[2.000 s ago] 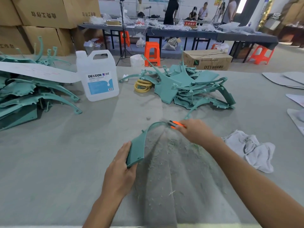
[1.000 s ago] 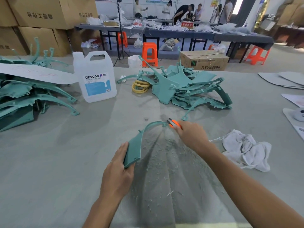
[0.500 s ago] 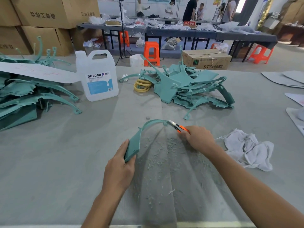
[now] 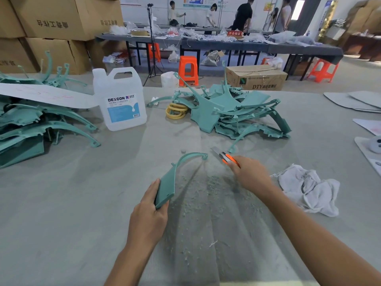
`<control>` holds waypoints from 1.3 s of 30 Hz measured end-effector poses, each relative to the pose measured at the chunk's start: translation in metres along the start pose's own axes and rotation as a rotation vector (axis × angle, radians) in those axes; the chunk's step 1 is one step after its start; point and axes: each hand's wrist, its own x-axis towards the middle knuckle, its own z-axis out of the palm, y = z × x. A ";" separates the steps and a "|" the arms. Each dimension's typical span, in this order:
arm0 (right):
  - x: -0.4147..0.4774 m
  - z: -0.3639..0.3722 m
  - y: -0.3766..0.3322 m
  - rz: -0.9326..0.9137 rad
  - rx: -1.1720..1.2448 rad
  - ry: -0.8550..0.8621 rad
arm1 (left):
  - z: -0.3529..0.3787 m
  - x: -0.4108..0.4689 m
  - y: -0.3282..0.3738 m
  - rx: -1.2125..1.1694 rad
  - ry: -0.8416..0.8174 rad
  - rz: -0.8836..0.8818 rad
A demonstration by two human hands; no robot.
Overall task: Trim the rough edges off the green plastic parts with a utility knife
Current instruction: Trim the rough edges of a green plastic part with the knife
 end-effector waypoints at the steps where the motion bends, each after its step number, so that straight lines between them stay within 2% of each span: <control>1: 0.000 0.000 -0.008 -0.039 0.036 0.019 | 0.000 0.000 0.000 0.003 -0.002 0.001; 5: 0.002 0.012 -0.040 -0.154 0.080 0.025 | -0.001 -0.001 -0.001 -0.008 -0.001 0.000; 10: 0.018 0.010 -0.014 0.094 -0.134 -0.076 | -0.001 0.000 -0.002 -0.034 -0.009 -0.011; 13: 0.018 0.001 -0.002 0.088 -0.121 -0.042 | -0.003 0.000 -0.002 -0.038 -0.020 -0.009; 16: 0.004 0.000 0.003 0.090 0.090 -0.009 | -0.009 -0.002 -0.003 -0.092 -0.039 0.012; 20: -0.024 0.001 -0.004 0.190 0.597 -0.031 | -0.020 -0.020 -0.007 -0.177 -0.050 0.080; 23: -0.036 0.001 -0.012 0.218 0.943 -0.019 | -0.026 -0.037 -0.006 -0.236 -0.065 0.125; 26: -0.041 -0.004 -0.022 0.222 1.234 -0.081 | -0.031 -0.050 -0.003 -0.280 -0.079 0.148; 32: -0.049 -0.013 -0.031 0.220 1.487 -0.209 | -0.043 -0.061 -0.004 -0.203 -0.056 0.159; 39: -0.053 -0.013 -0.032 0.278 1.524 -0.223 | -0.053 -0.068 -0.010 -0.011 -0.070 0.236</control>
